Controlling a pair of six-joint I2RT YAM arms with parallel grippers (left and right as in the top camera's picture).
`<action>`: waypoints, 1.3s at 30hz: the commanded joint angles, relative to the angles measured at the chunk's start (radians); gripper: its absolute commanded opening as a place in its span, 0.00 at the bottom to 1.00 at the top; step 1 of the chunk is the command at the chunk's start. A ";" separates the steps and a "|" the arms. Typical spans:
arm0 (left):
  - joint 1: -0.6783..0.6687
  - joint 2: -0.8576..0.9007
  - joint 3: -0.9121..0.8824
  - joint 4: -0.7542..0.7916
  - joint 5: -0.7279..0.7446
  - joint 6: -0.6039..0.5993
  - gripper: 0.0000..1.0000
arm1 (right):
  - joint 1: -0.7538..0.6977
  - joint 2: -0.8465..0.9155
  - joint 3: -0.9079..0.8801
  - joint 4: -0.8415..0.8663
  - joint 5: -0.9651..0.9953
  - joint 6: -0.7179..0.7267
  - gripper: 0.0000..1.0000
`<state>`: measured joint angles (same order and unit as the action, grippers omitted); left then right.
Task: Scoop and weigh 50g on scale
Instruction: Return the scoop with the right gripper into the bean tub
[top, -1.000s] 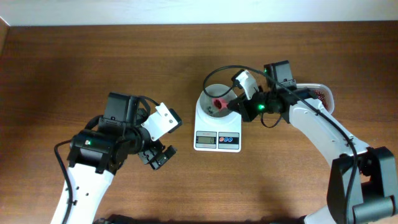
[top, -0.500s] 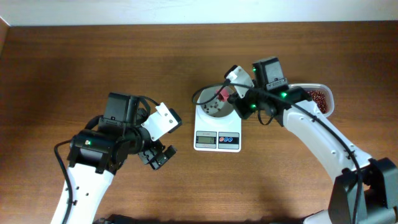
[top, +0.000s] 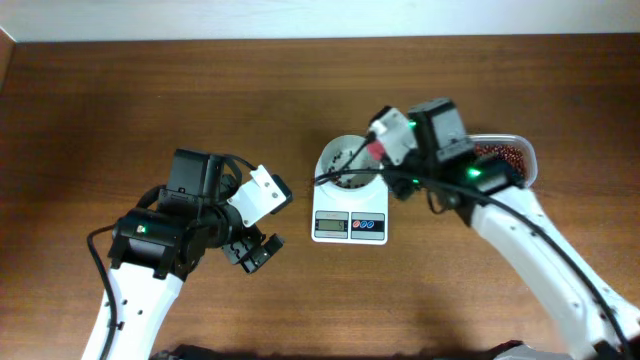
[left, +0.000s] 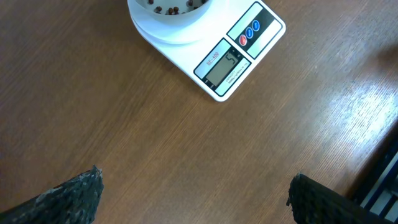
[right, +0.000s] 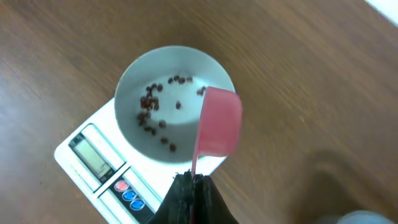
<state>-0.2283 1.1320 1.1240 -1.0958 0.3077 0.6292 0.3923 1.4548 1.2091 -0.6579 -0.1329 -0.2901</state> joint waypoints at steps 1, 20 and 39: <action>0.004 -0.010 0.022 0.002 0.014 0.015 0.99 | -0.131 -0.090 0.016 -0.084 -0.020 0.045 0.04; 0.004 -0.010 0.022 0.002 0.014 0.015 0.99 | -0.565 0.237 0.015 -0.158 -0.054 0.045 0.04; 0.004 -0.010 0.022 0.002 0.014 0.015 0.99 | -0.919 0.288 -0.035 -0.169 -0.699 0.133 0.04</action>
<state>-0.2283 1.1320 1.1240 -1.0958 0.3073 0.6292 -0.5285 1.7348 1.1805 -0.8234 -0.7681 -0.1562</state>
